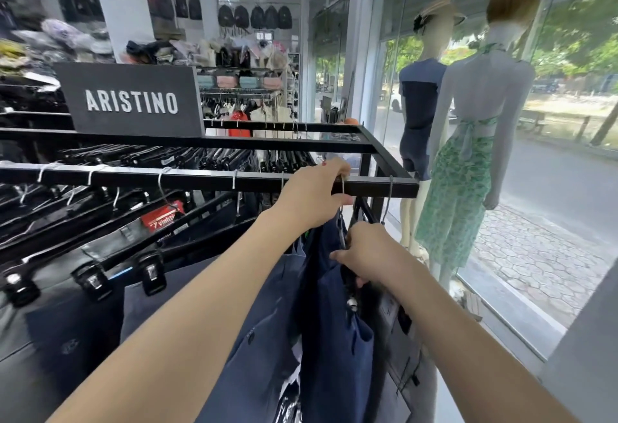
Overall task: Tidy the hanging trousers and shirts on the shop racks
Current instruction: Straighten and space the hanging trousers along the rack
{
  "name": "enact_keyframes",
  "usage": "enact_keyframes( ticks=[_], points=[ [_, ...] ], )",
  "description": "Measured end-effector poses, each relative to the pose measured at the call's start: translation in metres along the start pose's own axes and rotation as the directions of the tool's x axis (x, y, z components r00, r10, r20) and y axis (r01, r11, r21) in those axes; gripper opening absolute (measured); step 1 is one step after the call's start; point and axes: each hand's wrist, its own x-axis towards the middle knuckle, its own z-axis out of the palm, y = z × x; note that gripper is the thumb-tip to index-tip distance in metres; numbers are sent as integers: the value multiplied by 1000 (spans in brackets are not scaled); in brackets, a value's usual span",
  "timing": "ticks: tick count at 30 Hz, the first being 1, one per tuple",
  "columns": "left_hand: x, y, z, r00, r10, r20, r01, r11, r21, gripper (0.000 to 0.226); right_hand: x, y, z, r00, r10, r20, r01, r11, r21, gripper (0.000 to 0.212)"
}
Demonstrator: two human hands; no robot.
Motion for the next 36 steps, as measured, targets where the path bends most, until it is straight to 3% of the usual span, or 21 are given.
enact_keyframes(
  ticks=[3,5,7,10,12,14,16,19,22,26,30,36],
  points=[
    [-8,1,-2,998,57,1,-57,998,10,51,-9,-10,0,982,-57,-178,29,987,-156,25],
    [-24,0,-11,997,53,-54,-60,988,-139,47,-15,-17,3,960,-158,-233,108,971,-215,33],
    [-48,-7,-23,985,19,-173,-59,972,-229,37,-15,-24,11,928,-328,-174,286,931,-227,26],
    [-89,-31,-40,961,-39,-273,21,998,-67,23,-12,-32,31,905,-426,-8,417,890,-186,16],
    [-111,-46,-50,962,-234,-138,236,972,-3,16,-7,-34,39,901,-433,25,430,886,-174,20],
    [-124,-60,-54,902,-429,49,427,903,37,8,-4,-33,42,910,-414,37,414,899,-141,24],
    [-132,-71,-53,838,-529,135,534,846,4,14,0,-32,41,925,-379,26,379,921,-84,26],
    [-135,-74,-46,839,-518,168,545,806,-233,15,3,-36,35,942,-322,-93,330,940,86,23],
    [-132,-66,-31,853,-414,319,521,718,-462,23,-1,-48,31,960,-251,-126,275,935,225,25],
    [-133,-68,-12,849,-286,444,519,605,-604,47,-7,-60,26,981,-148,-126,167,975,148,46],
    [-140,-100,-3,850,-180,495,452,730,-512,63,-9,-58,19,993,-63,-104,78,986,145,34],
    [-136,-144,2,890,-394,231,429,895,-123,57,-10,-44,8,995,11,-98,-11,1000,5,20]
  ],
)
